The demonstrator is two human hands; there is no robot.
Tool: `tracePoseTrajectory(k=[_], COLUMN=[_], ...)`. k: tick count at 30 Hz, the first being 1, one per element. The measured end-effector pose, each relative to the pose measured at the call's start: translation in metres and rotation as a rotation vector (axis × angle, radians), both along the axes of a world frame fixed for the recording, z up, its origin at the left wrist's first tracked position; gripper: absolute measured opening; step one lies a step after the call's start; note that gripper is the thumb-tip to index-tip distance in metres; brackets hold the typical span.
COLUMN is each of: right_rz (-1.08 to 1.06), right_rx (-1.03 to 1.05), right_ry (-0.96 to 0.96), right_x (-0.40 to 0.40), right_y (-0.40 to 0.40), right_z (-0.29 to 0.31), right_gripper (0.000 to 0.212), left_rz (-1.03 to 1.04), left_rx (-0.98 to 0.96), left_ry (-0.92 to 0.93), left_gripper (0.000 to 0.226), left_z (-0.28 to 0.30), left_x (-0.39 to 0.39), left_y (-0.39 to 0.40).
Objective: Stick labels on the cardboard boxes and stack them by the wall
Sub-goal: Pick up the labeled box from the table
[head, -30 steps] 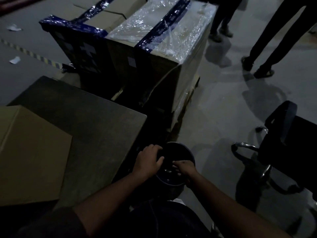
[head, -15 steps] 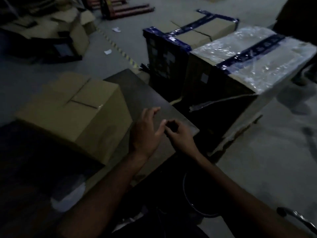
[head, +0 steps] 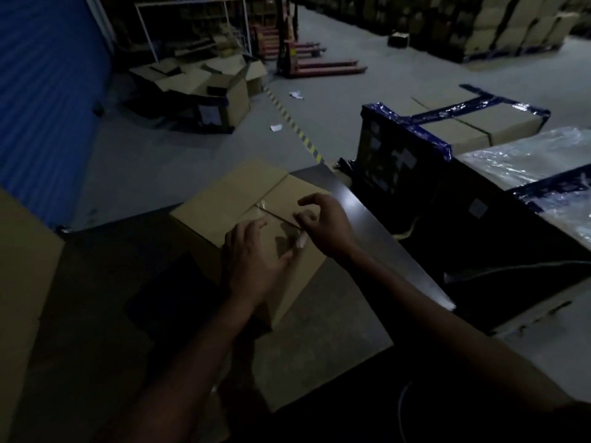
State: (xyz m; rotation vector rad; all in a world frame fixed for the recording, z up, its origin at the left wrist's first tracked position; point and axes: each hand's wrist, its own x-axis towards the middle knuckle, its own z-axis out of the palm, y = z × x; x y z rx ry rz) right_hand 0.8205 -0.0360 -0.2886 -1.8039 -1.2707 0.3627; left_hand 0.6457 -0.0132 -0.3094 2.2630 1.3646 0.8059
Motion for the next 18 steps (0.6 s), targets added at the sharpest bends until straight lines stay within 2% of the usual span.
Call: tracePoseTrajectory(k=[3, 6, 9, 12, 15, 18], right_rz=[-0.039, -0.086, -0.145, -0.213, -0.264, -0.273], right_rx=[-0.085, -0.204, -0.228, -0.213, -0.150, -0.106], right_ry=[-0.199, -0.311, -0.278, -0.234, -0.190, -0.130], right_x=[0.008, 0.016, 0.020, 0.015, 0.006, 0.002], right_y=[0.031, 0.053, 0.062, 0.062, 0.060, 0.061], right_z=[-0.009, -0.020, -0.028, -0.032, -0.040, -0.046], right_gripper=[0.026, 0.028, 0.034, 0.038, 0.035, 0.038], left_rz=[-0.044, -0.123, -0.226, -0.121, 0.031, 0.042], left_rx=[0.039, 0.098, 0.027, -0.039, -0.234, -0.482], left_ry=[0.194, 0.139, 0.128, -0.001, -0.157, -0.277], left_gripper=[0.070, 0.064, 0.065, 0.064, 0.084, 0.110], left_z=[-0.018, -0.021, -0.013, -0.009, -0.013, -0.016], left_x=[-0.012, -0.022, -0.036, -0.055, -0.066, -0.060], left_y=[0.017, 0.031, 0.056, 0.092, 0.114, 0.124])
